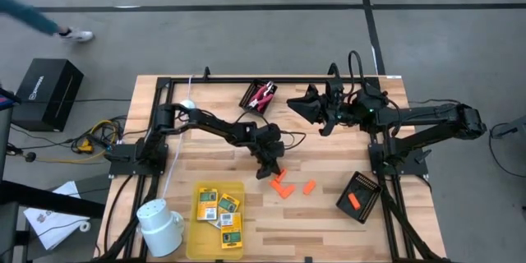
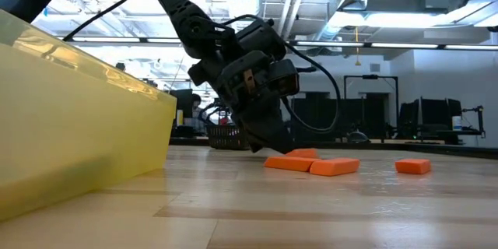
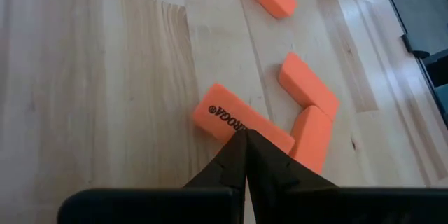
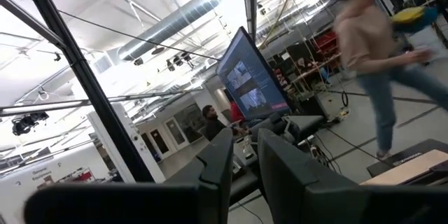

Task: Pick & Place School Supplies
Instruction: Put the orange eraser into the bottom black bin

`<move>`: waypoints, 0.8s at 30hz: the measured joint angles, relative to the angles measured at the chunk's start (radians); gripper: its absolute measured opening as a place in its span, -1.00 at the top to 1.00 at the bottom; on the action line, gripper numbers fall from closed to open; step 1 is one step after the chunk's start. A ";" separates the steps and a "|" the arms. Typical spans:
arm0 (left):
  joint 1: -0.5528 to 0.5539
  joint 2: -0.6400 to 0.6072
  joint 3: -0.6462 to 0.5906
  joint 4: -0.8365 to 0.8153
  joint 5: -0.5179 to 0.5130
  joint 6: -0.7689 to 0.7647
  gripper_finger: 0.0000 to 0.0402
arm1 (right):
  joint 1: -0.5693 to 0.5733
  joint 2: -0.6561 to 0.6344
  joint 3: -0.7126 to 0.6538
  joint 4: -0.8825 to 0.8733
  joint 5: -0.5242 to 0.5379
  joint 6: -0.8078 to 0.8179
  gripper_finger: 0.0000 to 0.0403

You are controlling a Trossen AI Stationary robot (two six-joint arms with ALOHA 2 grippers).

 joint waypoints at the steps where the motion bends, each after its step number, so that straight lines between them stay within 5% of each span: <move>1: 0.002 0.000 0.000 -0.003 0.000 0.001 0.99 | 0.000 0.000 0.000 0.000 0.000 0.000 0.69; 24: 0.021 -0.018 -0.005 0.013 0.000 0.017 0.99 | 0.000 0.000 0.000 0.000 0.000 0.000 0.69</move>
